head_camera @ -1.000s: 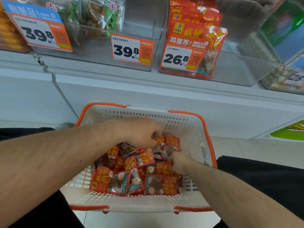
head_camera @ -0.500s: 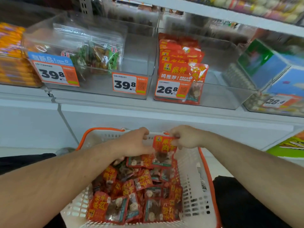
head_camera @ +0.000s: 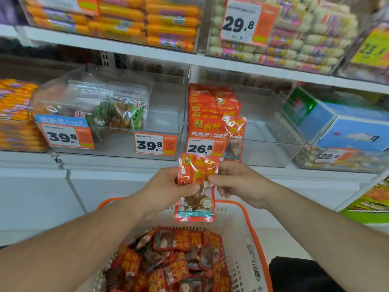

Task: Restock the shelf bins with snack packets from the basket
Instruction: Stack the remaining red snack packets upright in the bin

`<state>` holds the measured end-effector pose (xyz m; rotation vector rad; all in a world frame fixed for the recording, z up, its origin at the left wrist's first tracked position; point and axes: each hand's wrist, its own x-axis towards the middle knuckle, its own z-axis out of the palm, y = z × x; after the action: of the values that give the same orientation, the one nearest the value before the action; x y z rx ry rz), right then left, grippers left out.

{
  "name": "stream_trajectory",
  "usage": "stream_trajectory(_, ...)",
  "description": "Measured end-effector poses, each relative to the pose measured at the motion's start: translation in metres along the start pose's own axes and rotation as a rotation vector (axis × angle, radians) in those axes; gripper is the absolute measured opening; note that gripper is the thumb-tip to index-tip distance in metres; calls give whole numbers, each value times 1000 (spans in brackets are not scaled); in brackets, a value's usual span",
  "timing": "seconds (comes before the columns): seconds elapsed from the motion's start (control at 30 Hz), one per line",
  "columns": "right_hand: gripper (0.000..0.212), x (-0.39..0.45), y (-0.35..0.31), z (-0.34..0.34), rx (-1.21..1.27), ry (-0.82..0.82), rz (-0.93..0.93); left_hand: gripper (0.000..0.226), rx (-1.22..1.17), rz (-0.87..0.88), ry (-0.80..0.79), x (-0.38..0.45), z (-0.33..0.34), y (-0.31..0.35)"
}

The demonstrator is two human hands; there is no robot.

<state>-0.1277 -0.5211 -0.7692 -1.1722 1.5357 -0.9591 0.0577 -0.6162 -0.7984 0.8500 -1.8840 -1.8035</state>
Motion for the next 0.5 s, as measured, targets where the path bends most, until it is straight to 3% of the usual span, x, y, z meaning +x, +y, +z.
stream_trajectory(0.1,13,-2,-5,1,1,61,-46,13,-34,12,18,4,8,22)
stream_trajectory(0.2,27,-2,-11,-5,86,116,-45,9,-48,47,26,12,16,41)
stream_trajectory(0.27,19,-7,-22,-15,84,200,-112,16,6,128,90,20,17,53)
stream_trajectory(0.4,30,-18,-57,-45,-130,555,-435,21,373,568,497,42,-2,68)
stream_trajectory(0.5,28,-14,-73,-76,-102,745,-530,60,627,514,560,63,-15,71)
